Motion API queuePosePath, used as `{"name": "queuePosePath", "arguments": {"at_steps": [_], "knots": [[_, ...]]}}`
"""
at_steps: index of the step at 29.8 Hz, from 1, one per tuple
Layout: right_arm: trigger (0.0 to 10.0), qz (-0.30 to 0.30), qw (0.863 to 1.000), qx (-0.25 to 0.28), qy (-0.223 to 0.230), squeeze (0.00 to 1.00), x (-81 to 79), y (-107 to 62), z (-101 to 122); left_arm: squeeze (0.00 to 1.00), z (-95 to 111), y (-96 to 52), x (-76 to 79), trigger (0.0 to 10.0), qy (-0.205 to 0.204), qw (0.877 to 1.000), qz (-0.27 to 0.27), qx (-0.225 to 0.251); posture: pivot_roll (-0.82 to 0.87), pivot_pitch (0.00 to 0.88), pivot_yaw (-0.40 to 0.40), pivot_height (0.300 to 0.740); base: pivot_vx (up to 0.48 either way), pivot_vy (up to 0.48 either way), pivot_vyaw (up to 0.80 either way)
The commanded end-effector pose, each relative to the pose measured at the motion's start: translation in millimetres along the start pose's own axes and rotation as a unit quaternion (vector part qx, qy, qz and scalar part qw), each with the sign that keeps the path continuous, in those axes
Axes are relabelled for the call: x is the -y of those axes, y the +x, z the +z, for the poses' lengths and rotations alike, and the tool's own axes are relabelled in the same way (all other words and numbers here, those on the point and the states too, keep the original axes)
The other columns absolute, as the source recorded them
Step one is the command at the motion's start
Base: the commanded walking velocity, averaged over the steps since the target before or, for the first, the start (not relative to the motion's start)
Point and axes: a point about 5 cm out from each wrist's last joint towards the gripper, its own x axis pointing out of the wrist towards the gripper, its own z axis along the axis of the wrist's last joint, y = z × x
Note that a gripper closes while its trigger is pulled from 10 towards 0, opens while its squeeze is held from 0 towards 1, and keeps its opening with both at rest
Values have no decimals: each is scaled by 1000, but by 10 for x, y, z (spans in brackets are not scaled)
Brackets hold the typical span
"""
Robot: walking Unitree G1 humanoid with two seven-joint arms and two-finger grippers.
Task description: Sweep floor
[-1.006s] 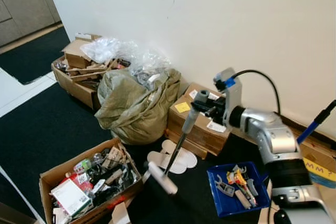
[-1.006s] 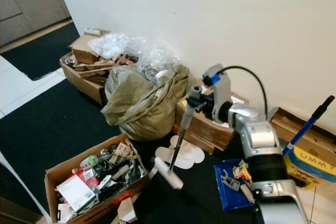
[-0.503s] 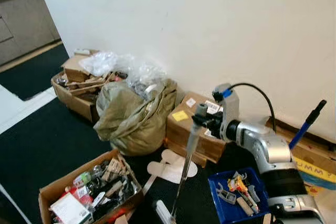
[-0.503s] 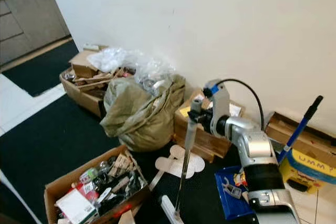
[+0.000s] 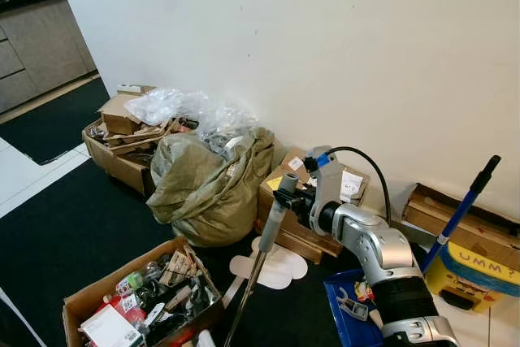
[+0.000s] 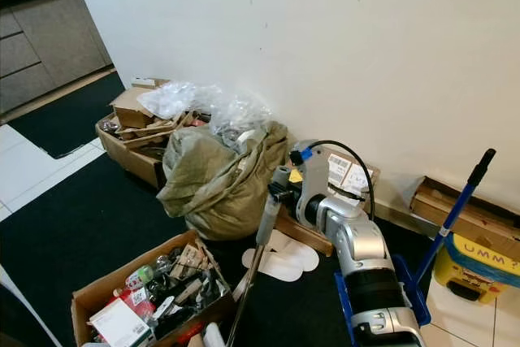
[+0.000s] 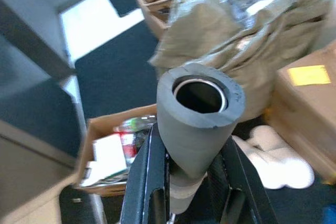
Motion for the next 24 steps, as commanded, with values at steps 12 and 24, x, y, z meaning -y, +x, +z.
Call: {"name": "queuePosePath", "arguments": {"at_steps": [12,24], "knots": [[10000,-68,987,3,-145,0,8,-45,-10,0,50,1,-52,10000,17,1000,3,2,-145,0,59,740,0,0,0],[10000,-52,981,-51,-178,0,-30,-41,-265,0,81,12,-46,10000,8,1000,7,6,-141,0,50,740,0,0,0]]}}
